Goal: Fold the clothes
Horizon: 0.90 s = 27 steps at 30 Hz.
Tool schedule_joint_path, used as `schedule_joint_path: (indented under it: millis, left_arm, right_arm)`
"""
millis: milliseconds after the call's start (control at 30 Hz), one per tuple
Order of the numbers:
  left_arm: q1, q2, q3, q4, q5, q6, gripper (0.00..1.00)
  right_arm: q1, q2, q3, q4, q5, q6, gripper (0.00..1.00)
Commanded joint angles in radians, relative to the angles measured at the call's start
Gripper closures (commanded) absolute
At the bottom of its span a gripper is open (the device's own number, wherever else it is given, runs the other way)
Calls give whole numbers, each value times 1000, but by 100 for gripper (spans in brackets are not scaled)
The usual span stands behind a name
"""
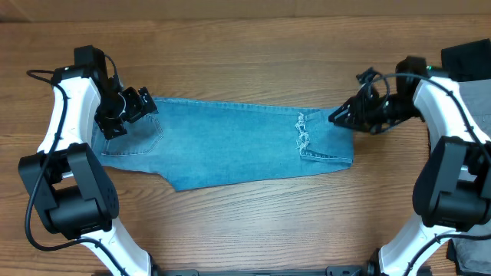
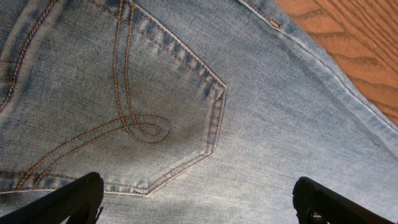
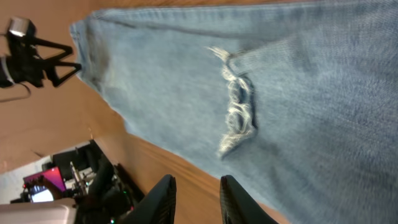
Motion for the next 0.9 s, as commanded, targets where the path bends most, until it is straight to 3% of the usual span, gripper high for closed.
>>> schedule_joint_path:
  millis: [0, 133, 267, 467, 633, 700, 767, 800, 867]
  left_arm:
    - [-8, 9, -9, -4, -8, -2, 0]
    - [-8, 9, -9, -5, -9, -2, 0]
    - [-8, 9, -9, -4, -9, -2, 0]
    - [-8, 9, -9, -10, -11, 3, 0]
    - [-8, 9, -9, -9, -18, 2, 0]
    - [-8, 9, -9, -9, -23, 2, 0]
    - [-8, 9, -9, -9, -25, 2, 0]
    - [-8, 9, -9, -9, -25, 2, 0]
    - [-8, 9, -9, -9, -24, 2, 0]
  right_arm:
    - [-9, 21, -172, 122, -11, 19, 72]
    - [-27, 44, -327, 326, -8, 119, 66]
    - [-42, 52, -396, 408, -2, 167, 66]
    - [-105, 36, -334, 322, -22, 182, 69]
    - [-157, -68, -183, 167, -19, 153, 66]
    - [-169, -101, -126, 126, 21, 154, 53]
    - [-172, -119, -89, 113, 80, 154, 31]
    - [-171, -124, -77, 118, 123, 154, 16]
    - [-171, -122, -81, 143, 177, 157, 6]
